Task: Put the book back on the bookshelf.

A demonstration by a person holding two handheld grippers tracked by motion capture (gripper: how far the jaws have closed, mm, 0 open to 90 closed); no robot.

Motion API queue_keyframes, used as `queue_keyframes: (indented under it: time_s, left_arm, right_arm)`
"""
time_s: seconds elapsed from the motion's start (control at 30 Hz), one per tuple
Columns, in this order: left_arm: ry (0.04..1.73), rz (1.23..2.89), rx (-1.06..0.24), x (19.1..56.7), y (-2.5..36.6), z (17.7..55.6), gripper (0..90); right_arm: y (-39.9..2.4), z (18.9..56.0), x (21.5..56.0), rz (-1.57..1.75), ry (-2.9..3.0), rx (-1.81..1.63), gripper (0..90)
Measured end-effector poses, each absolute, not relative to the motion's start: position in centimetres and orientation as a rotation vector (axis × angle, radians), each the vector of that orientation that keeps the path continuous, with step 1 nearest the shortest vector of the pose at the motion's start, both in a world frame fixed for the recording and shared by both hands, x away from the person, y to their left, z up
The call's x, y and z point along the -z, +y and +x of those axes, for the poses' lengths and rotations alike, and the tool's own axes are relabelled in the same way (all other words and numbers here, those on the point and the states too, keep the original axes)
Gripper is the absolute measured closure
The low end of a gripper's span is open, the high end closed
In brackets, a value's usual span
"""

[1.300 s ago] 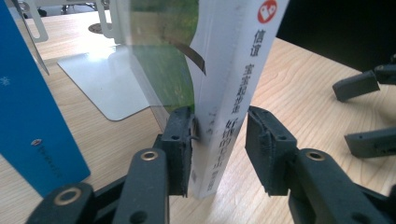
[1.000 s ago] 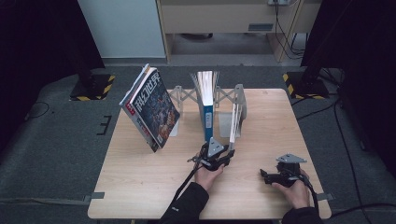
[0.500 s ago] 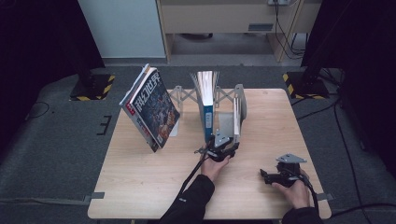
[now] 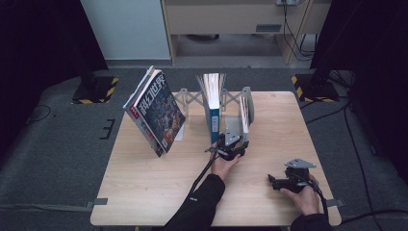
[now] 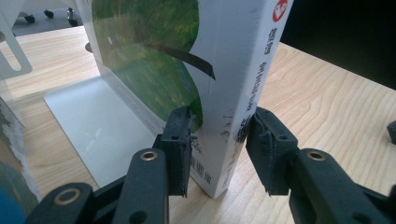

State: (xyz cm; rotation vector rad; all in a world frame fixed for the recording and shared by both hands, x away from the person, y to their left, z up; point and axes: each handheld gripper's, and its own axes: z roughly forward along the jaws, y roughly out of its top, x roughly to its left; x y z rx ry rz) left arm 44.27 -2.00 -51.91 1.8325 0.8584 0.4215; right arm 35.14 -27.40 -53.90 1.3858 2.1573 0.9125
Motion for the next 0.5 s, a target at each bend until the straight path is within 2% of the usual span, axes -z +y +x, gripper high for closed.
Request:
queue_keyframes:
  time_s: [0.27, 0.5]
  left_arm:
    - [0.863, 1.849, -0.421, 51.9, -2.1, 44.6, 58.6]
    - [0.828, 1.878, -0.387, 51.1, -1.3, 43.5, 52.3]
  right_arm:
    - [-27.4, 35.1, 53.9, 1.386, 2.157, -0.913, 5.0]
    - [-27.4, 35.1, 53.9, 1.387, 2.157, -0.913, 5.1]
